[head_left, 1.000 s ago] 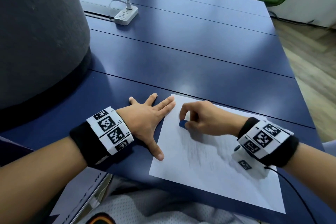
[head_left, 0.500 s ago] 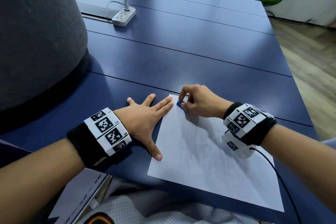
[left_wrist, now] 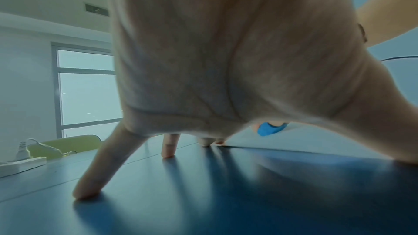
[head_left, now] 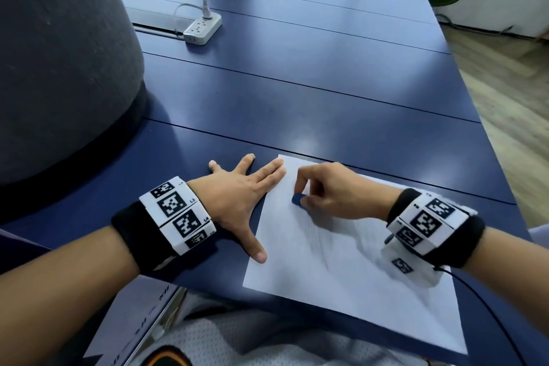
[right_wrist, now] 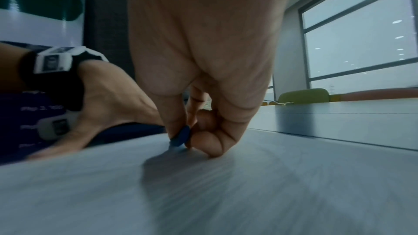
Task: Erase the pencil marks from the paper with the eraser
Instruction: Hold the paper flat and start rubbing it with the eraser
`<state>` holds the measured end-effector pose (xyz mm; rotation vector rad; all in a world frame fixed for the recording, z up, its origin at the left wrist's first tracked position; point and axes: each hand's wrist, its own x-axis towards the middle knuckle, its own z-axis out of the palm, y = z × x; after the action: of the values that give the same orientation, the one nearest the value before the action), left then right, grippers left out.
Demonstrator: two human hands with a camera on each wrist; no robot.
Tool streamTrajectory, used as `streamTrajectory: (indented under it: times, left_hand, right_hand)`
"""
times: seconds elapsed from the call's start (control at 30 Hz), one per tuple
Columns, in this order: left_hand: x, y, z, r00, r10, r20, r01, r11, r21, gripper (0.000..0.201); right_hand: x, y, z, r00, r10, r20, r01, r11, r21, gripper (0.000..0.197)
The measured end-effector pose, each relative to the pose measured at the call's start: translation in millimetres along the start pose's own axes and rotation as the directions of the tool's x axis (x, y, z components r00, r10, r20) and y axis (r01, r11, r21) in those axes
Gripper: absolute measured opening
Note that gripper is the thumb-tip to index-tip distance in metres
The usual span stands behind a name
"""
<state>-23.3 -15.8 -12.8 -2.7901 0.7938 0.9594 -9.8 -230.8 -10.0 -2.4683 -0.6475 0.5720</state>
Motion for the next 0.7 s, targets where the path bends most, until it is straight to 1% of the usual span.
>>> streamTrajectory:
  times: [0.03, 0.13, 0.2, 0.27, 0.37, 0.43, 0.5, 0.53, 0.57, 0.67, 0.7]
  left_hand:
    - [0, 0, -1, 1.0, 0.0, 0.001, 0.0, 1.0, 0.004, 0.151]
    - [-1, 2, -2, 1.0, 0.0, 0.0, 0.0, 1.0, 0.018, 0.148]
    - [-2, 3, -3, 1.0, -0.003, -0.003, 0.003, 1.0, 0.021, 0.148]
    - [-2, 3, -3, 1.0, -0.007, -0.004, 0.007, 1.0, 0.023, 0.149]
    - [-2, 4, -4, 1.0, -0.013, -0.006, 0.013, 1.0, 0.023, 0.149]
    - [-2, 4, -4, 1.0, -0.014, -0.003, 0.015, 1.0, 0.026, 0.149]
    - [-1, 3, -3, 1.0, -0.014, -0.004, 0.014, 1.0, 0.02, 0.149]
    - [-1, 3, -3, 1.0, -0.014, -0.004, 0.014, 1.0, 0.015, 0.15]
    - [-1, 3, -3, 1.0, -0.015, -0.003, 0.015, 1.0, 0.01, 0.15]
    - [-1, 3, -3, 1.0, -0.016, -0.001, 0.016, 1.0, 0.015, 0.151]
    - [-1, 3, -3, 1.0, -0.016, 0.0, 0.016, 1.0, 0.018, 0.151]
  right_hand:
    - [3, 1, -4, 1.0, 0.013, -0.015, -0.013, 1.0, -0.016, 0.004]
    - [14, 10, -19, 0.989, 0.078, -0.128, -0.081, 0.997, -0.016, 0.007]
    - [15, 12, -19, 0.985, 0.077, -0.157, -0.08, 0.997, -0.015, 0.01]
    - [9, 10, -11, 0.993, 0.033, -0.117, -0.037, 0.999, -0.025, 0.008]
    - [-2, 4, -3, 1.0, -0.02, 0.004, 0.02, 0.999, -0.044, 0.005]
    - [2, 5, -8, 0.999, 0.006, -0.032, -0.008, 0.998, -0.059, 0.007]
    - [5, 7, -10, 0.994, 0.035, -0.105, -0.039, 0.999, -0.036, 0.008]
    - [3, 7, -8, 0.993, 0.033, -0.116, -0.035, 0.999, -0.02, 0.006]
    - [0, 5, -4, 0.995, 0.014, -0.098, -0.015, 1.0, -0.01, 0.005]
    - [-16, -6, 9, 0.997, -0.053, 0.062, 0.056, 0.998, -0.039, 0.005]
    - [-16, -7, 9, 0.995, -0.056, 0.077, 0.06, 0.997, -0.058, 0.005]
